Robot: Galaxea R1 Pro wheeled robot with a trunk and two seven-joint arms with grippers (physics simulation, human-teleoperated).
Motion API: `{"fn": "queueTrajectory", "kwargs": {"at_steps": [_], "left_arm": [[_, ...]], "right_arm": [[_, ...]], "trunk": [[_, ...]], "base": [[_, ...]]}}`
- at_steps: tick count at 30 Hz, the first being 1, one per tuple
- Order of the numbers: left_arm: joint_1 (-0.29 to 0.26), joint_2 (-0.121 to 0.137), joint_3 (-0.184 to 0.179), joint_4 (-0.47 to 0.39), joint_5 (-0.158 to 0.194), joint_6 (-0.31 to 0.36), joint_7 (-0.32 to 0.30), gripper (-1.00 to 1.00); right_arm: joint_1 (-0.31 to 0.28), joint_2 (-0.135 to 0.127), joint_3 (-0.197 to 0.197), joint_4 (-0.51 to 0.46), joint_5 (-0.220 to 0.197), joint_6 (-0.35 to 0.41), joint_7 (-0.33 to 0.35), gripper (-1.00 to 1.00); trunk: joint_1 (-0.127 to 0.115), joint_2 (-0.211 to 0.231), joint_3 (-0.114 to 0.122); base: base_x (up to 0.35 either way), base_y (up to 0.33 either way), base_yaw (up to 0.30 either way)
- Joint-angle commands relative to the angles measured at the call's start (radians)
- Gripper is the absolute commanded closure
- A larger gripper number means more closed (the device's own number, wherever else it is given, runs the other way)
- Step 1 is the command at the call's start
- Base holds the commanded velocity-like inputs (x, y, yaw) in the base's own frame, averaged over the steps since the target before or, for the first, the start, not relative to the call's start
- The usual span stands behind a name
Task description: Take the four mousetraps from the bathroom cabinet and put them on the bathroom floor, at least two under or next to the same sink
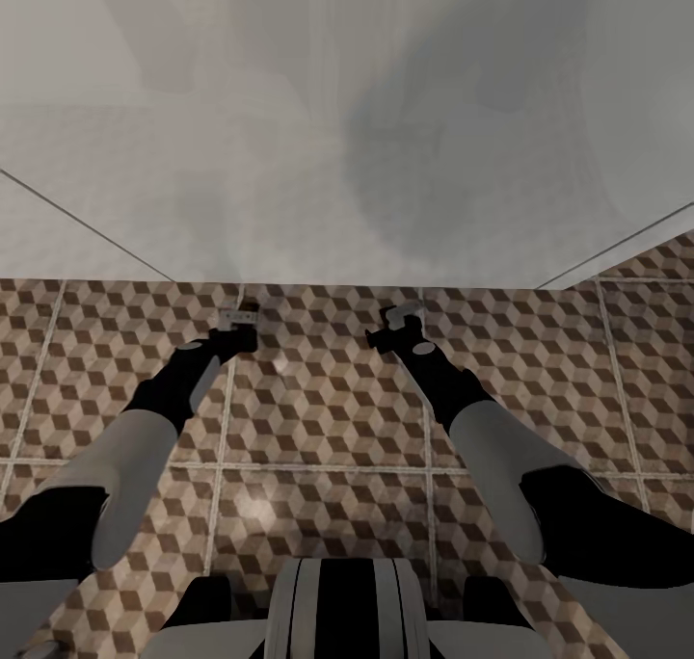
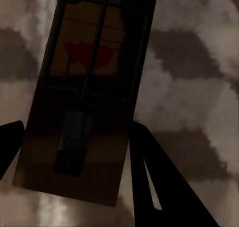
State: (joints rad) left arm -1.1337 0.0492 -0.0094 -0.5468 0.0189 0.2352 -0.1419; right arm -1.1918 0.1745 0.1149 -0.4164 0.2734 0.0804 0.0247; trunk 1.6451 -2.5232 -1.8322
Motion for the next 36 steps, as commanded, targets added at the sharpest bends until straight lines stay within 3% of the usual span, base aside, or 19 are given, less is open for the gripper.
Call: {"fn": "queueTrajectory", "kwargs": {"at_steps": [1,36], "left_arm": [[0.0,0.002,-0.001,-0.002,-0.002,0.006,-0.001,1.0],[0.0,0.022,0.001,-0.001,-0.002,0.005,-0.001,1.0]], "right_arm": [[0.0,0.0,0.0,-0.002,0.01,0.007,0.003,-1.0],[0.001,0.0,0.0,-0.002,0.011,0.007,0.003,-1.0]], "trunk": [[0.0,0.0,0.0],[0.0,0.0,0.0]], "base": [[0.0,0.0,0.0],[0.0,0.0,0.0]]}}
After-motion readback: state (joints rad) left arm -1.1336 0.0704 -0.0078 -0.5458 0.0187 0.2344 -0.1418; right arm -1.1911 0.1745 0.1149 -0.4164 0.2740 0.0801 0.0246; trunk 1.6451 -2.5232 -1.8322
